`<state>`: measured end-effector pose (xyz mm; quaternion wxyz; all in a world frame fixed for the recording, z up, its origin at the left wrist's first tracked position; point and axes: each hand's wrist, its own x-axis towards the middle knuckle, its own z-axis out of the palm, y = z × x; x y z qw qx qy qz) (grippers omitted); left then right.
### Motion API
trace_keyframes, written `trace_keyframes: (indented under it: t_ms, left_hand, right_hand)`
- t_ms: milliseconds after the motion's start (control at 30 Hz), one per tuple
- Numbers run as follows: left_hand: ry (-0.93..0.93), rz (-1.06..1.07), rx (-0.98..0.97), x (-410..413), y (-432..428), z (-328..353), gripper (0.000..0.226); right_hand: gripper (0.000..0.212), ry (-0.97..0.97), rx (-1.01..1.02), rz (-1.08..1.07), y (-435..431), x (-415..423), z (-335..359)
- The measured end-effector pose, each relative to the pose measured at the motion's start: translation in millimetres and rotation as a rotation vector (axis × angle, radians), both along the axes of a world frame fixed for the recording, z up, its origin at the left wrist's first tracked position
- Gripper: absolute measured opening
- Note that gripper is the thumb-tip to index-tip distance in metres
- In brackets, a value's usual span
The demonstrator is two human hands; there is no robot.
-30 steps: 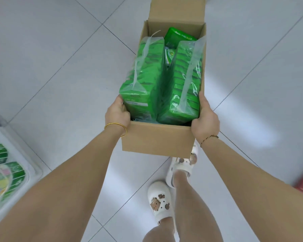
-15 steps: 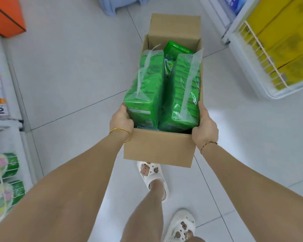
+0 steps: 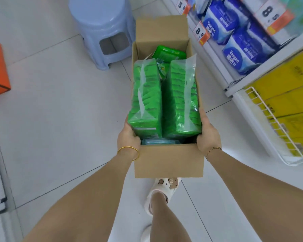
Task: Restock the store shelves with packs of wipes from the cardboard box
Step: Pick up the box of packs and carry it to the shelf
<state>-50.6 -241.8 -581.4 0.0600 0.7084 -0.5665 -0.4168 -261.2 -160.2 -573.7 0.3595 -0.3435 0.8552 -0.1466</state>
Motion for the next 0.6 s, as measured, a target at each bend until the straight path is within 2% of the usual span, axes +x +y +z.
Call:
trace_keyframes:
  t_ms: [200, 467, 600]
  left_hand:
    - [0.093, -0.02, -0.004, -71, -67, -17, 0.086]
    - [0.237, 0.027, 0.032, -163, -120, -32, 0.098]
    - [0.281, -0.07, 0.223, -189, -128, -26, 0.102]
  right_hand:
    - [0.105, 0.133, 0.021, 0.075, -82, -70, -24]
    - [0.094, 0.333, 0.028, 0.06, -165, -156, -42]
    - [0.088, 0.34, 0.114, 0.069, -194, -183, -31]
